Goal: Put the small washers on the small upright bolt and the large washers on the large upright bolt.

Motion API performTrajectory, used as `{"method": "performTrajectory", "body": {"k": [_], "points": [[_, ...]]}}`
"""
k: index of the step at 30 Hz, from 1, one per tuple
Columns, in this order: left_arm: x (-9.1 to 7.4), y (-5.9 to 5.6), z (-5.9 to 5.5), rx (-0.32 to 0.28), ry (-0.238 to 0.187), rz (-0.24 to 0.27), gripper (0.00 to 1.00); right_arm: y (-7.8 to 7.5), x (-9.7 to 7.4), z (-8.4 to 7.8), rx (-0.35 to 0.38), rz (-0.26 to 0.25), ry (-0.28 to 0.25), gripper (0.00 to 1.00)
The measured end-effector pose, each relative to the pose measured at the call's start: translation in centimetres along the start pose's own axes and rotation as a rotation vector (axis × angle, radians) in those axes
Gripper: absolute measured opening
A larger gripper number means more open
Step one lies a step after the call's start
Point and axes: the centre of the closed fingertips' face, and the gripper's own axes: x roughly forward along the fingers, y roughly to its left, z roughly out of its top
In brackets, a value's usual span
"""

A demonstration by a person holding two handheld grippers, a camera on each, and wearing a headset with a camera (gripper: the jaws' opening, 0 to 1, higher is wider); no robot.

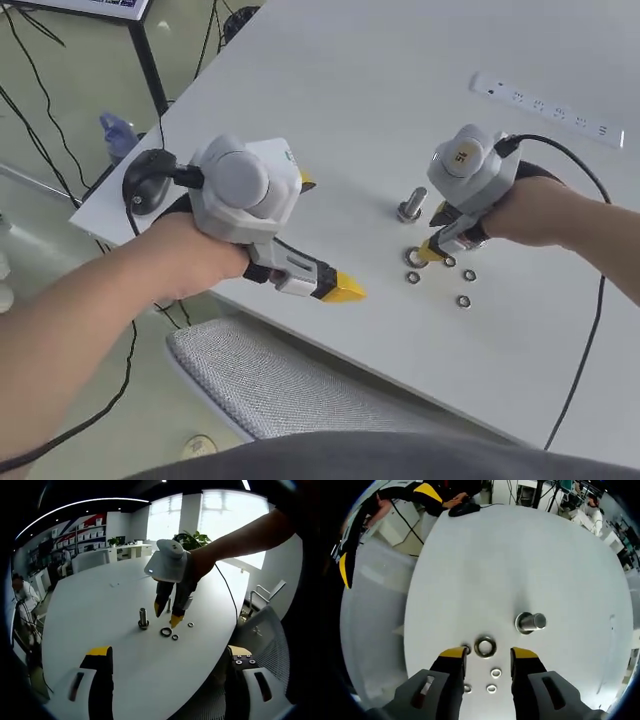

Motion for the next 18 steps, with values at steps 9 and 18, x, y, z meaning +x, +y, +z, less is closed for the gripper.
{"method": "performTrajectory", "body": {"k": [9,18], "points": [[0.0,0.1,0.1,-0.004,-0.001,0.003,0.93,0.2,1.7,-0.8,0.025,-0.017,0.021,0.37],[0.1,-0.2,-0.5,-0.007,0.01,-0.005,0.92,-0.3,2.1,-1.0,0.075,-0.036,0.016,0.36]]}}
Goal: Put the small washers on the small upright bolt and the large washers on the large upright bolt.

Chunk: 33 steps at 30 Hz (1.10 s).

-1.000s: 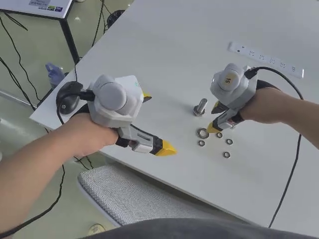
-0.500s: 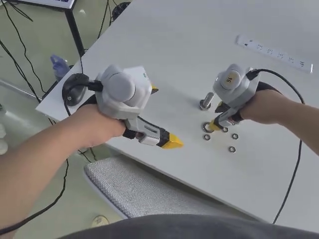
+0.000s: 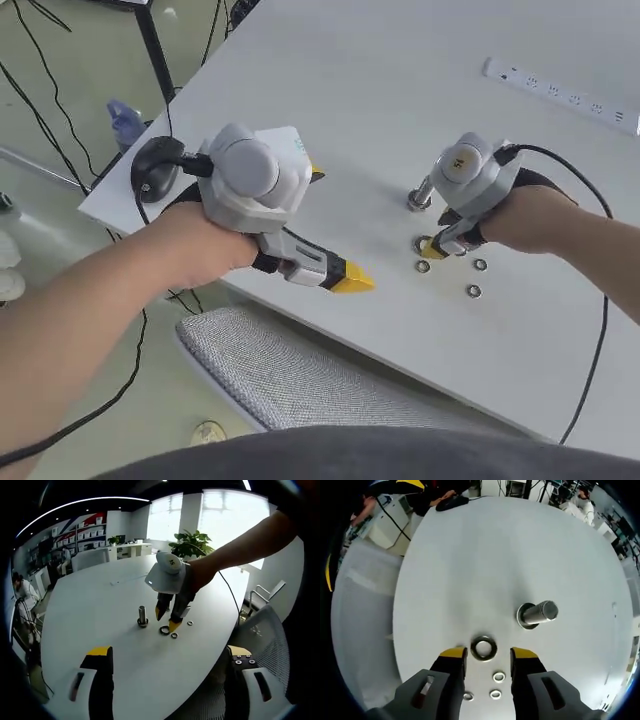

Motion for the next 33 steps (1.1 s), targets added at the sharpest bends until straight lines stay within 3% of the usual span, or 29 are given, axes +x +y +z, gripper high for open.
{"method": "performTrajectory", "body": {"k": [18,24,33], "points": [[0.0,0.4,-0.1,-0.01,0.0,0.006,0.92,-0.1,1.2,-0.8,0.028,-0.016,0.042,0.33],[0.1,0.5,-0.2,-0.012,0.0,0.007,0.92,-0.6,1.3,-0.6,0.045,-0.02,0.029,0.32],[0.0,0.5,-0.2,-0.008,0.003,0.005,0.91,0.0,1.4,-0.5,0.024,-0.022,0.028,0.28]]}}
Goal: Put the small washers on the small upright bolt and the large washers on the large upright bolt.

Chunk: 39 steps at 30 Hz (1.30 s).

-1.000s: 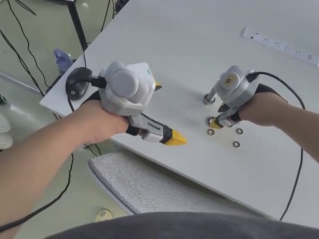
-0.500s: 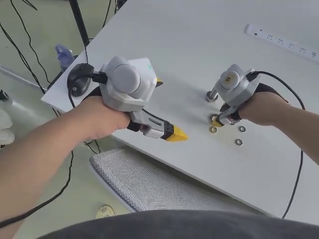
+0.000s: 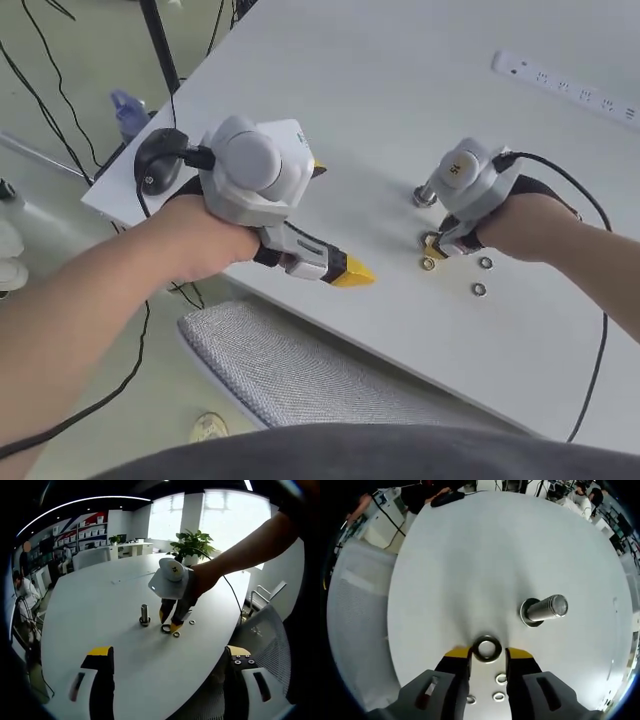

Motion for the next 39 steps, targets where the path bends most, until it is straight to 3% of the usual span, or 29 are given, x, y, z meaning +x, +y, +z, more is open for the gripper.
{"method": "performTrajectory", "body": {"k": [9,39], "points": [[0.03,-0.1,0.01,0.003,0.005,-0.001,0.9,0.45,-0.05,0.14,-0.057,0.01,0.006,0.27],[-0.21,-0.27,0.29,0.005,-0.004,0.0,0.87,0.11,-0.01,0.09,-0.073,0.021,0.075,0.2]]}}
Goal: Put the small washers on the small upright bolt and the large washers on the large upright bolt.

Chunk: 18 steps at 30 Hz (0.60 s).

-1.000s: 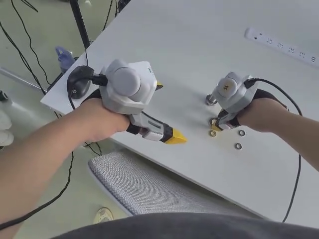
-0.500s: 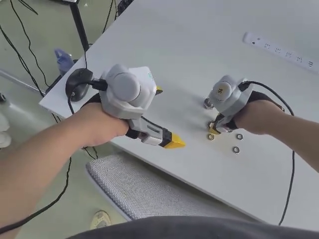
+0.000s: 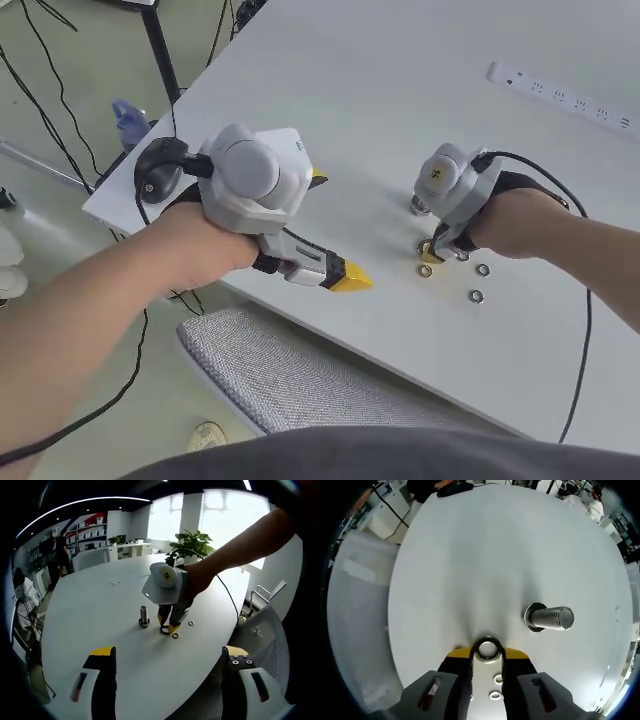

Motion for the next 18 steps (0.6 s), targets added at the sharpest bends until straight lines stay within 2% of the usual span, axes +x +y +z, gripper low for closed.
{"method": "performTrajectory", "body": {"k": [7,18], "points": [[0.23,-0.36,-0.28,-0.004,0.011,-0.009,0.87,0.11,-0.11,-0.03,0.011,0.003,-0.007,0.21],[0.37,-0.61,0.03,-0.001,0.004,-0.016,0.87,0.04,-1.0,-0.2,0.039,0.006,-0.012,0.21]]}}
